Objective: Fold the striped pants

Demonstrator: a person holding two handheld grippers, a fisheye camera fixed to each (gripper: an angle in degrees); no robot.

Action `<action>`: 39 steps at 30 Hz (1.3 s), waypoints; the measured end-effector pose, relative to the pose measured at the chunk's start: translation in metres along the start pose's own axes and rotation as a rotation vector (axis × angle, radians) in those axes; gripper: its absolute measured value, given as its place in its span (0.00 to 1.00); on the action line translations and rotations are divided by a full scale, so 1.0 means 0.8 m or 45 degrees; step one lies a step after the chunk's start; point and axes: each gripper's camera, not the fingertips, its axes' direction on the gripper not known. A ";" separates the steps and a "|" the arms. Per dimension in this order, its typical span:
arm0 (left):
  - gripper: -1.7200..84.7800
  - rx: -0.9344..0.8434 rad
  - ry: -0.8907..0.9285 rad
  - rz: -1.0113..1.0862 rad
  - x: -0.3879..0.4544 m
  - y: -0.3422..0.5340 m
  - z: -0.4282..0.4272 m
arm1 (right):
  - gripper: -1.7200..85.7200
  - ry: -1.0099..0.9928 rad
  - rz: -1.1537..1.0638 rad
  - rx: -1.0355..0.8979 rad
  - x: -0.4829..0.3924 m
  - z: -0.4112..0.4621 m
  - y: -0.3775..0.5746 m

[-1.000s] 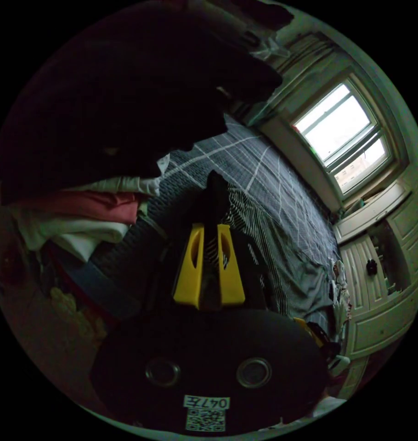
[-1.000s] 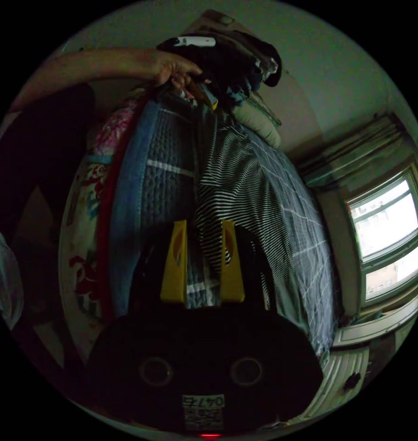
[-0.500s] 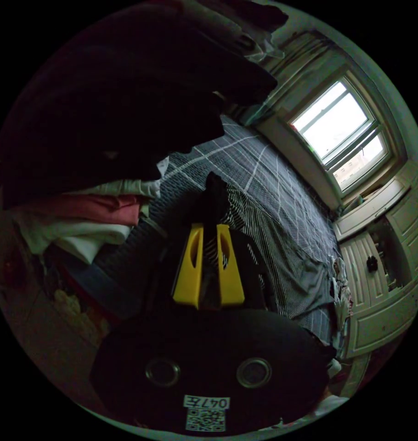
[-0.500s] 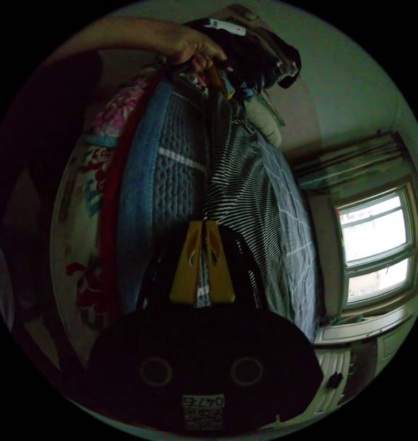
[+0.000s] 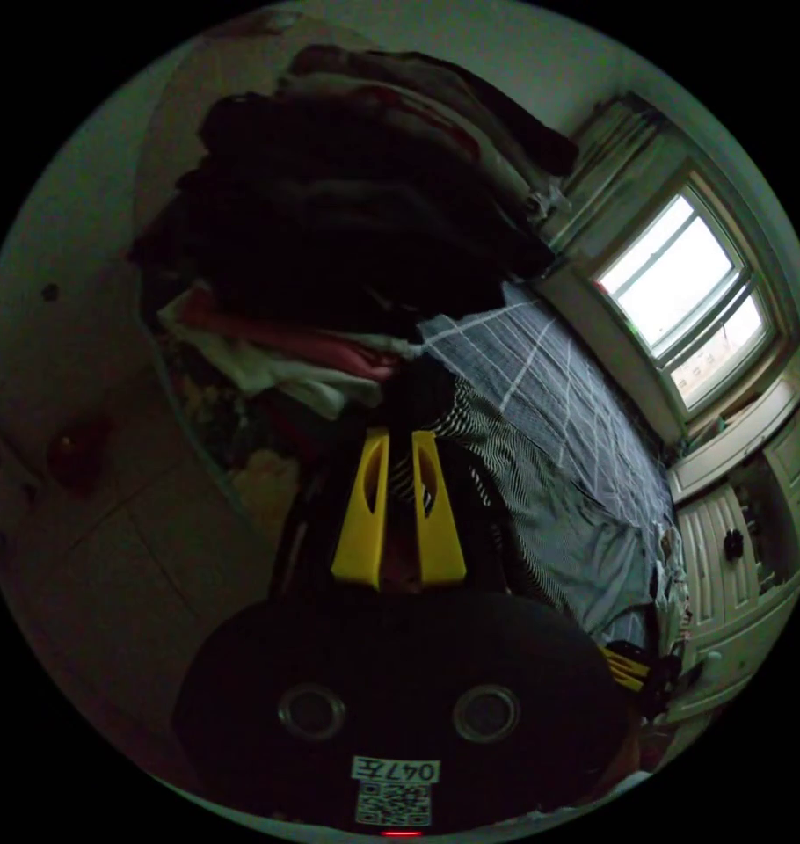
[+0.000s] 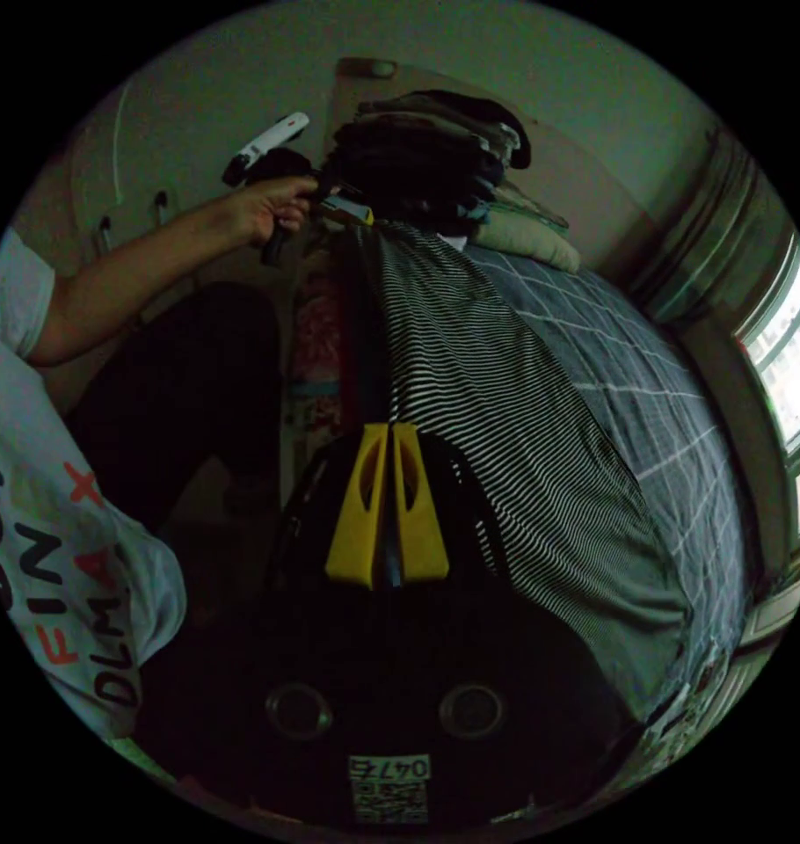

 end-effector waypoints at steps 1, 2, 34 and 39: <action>0.07 0.021 -0.032 -0.011 0.006 0.011 -0.002 | 0.02 -0.029 -0.014 0.011 0.003 -0.009 0.013; 0.07 0.036 -0.063 -0.014 0.014 0.022 -0.002 | 0.02 -0.038 -0.025 0.012 0.004 -0.012 0.019; 0.12 -0.540 0.871 1.373 1.188 0.244 0.561 | 0.08 0.539 1.581 0.396 0.743 -0.437 1.109; 0.15 -0.537 0.803 1.461 1.384 0.289 0.706 | 0.08 0.370 1.584 0.260 0.813 -0.415 1.177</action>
